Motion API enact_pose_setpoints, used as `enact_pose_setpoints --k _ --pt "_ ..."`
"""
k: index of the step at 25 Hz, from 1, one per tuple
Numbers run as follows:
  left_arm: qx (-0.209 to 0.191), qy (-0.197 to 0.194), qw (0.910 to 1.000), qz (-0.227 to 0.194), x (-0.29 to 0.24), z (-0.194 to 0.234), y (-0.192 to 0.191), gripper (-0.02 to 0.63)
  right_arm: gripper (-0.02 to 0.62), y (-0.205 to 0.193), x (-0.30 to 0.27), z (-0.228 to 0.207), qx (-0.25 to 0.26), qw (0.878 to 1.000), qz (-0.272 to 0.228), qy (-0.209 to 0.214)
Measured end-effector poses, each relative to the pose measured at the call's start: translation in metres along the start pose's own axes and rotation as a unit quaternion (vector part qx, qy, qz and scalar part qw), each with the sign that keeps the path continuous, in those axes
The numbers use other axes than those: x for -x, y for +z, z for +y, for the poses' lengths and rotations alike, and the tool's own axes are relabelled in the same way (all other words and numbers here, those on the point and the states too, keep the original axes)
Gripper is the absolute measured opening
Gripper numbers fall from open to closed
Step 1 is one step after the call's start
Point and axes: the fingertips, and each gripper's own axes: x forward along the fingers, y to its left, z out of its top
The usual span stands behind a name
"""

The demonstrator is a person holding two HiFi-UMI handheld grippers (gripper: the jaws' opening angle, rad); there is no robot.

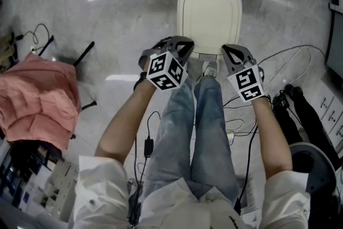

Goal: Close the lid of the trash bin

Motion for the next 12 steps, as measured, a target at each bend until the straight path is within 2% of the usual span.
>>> enact_pose_setpoints --k 4,8,12 --pt "-0.004 -0.001 1.0000 0.000 0.001 0.000 0.001 0.026 0.018 0.001 0.000 0.000 -0.002 1.000 0.000 0.001" --pt "0.008 0.015 0.9997 -0.016 0.008 0.006 0.006 0.026 0.018 0.004 0.003 0.005 -0.005 1.000 -0.007 0.002" --pt "0.014 0.042 0.9984 -0.037 0.025 0.013 0.020 0.026 0.018 0.022 0.021 0.010 -0.007 0.999 -0.042 -0.012"
